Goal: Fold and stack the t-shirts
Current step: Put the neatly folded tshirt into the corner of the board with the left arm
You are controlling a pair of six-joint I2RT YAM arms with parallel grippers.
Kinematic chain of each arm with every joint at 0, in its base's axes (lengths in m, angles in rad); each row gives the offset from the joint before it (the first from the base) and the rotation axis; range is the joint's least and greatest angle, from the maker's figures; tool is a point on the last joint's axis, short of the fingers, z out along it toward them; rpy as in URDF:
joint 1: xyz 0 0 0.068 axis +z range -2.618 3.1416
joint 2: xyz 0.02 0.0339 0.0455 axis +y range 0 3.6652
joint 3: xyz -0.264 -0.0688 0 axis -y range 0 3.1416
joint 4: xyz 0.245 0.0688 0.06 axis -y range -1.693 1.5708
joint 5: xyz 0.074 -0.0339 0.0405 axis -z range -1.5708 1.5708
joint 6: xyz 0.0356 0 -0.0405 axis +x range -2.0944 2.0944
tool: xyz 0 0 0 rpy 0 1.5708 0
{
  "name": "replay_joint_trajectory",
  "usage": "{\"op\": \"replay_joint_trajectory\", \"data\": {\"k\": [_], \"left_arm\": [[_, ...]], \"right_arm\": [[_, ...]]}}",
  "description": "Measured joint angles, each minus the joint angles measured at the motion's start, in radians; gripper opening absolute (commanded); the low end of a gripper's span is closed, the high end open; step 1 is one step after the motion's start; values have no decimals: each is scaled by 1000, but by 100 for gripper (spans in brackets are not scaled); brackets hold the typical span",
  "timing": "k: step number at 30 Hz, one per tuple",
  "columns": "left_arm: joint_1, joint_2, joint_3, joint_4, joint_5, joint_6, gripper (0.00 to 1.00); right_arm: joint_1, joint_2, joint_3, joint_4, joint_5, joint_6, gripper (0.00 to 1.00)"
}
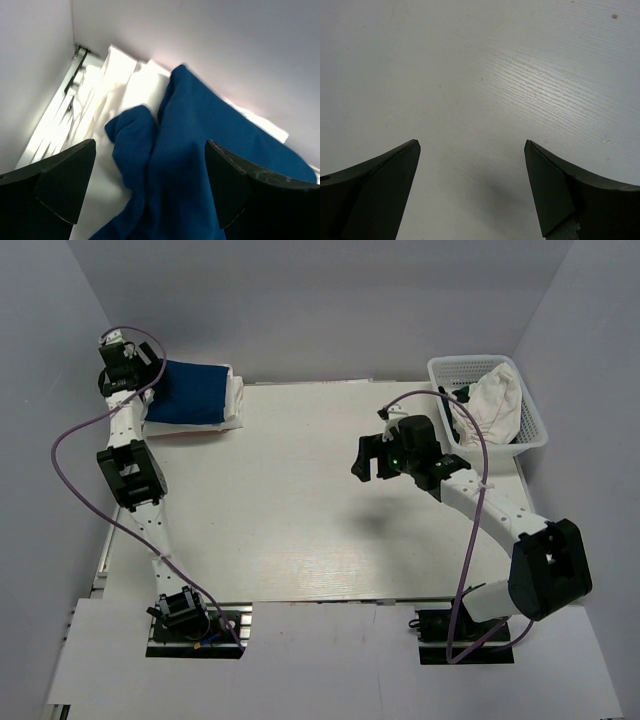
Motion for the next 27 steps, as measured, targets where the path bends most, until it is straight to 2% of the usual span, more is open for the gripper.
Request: {"op": "replay_joint_trajectory", "data": {"k": [7,13,16,18,21,25,27], "left_arm": [[1,-74,-101,-39,-38,-7,99],[-10,-197,-144,-67,-53,-8,99],[-17,-287,-233,-61,-52,-10,99],[-31,-381,-370,-25,-55,-22,99],[-76,-593,-691,52,-72,-58,99],[-203,-989,-1164,169,-93,-142,99],[-272,-1167,-1307,195,-84,-186,99]], "right_arm": [[0,-28,0,-10,-32,-11,90],[0,-219,-124,37,-77,-9,90],[2,-285,-161,59,-82,-8,90],[2,-317,-181,70,-81,-7,90],[2,-345,-203,77,-75,-4,90],[2,-349,-219,70,-51,17,90],[2,-349,-221,56,-39,25,90]]}}
